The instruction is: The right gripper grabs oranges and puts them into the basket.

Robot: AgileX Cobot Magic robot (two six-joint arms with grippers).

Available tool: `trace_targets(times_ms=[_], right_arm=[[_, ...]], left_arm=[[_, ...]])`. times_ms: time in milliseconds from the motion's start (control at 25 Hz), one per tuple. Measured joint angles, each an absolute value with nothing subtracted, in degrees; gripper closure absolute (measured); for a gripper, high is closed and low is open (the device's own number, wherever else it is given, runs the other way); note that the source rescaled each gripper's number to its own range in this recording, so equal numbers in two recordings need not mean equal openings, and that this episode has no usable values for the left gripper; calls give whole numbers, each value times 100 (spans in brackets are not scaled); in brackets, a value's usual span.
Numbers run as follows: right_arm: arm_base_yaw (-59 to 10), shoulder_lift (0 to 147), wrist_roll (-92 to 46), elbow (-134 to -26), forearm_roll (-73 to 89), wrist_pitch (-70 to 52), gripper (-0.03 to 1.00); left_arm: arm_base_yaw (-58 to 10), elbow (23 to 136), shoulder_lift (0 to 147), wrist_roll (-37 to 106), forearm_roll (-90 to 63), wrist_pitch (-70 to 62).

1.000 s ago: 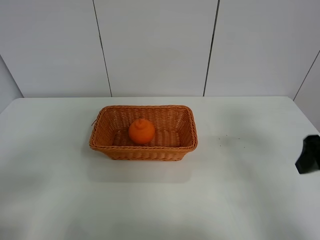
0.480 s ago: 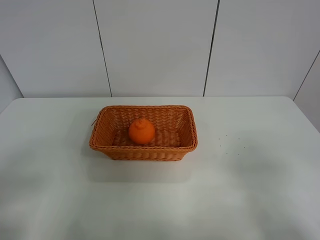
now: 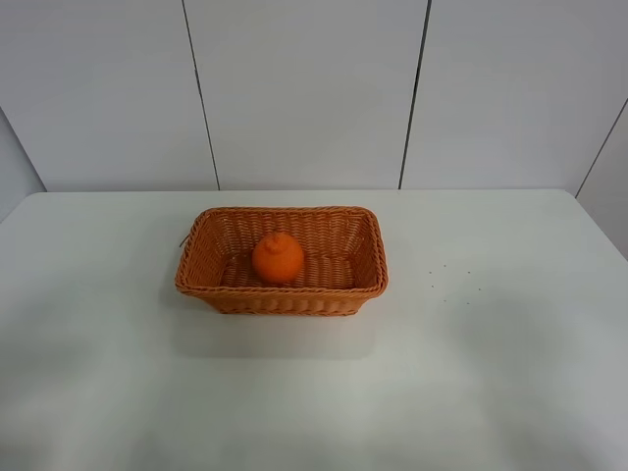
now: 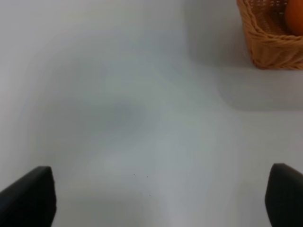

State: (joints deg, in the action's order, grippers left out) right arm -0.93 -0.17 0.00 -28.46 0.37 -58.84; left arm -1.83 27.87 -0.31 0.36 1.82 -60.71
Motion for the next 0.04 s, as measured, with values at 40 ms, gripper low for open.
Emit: trace_targets(times_ms=[40], right_arm=[[-93,-17,0,-2846,37,-5884,-3]], left_arm=[[-183,2787,-31,36,182,-6071]])
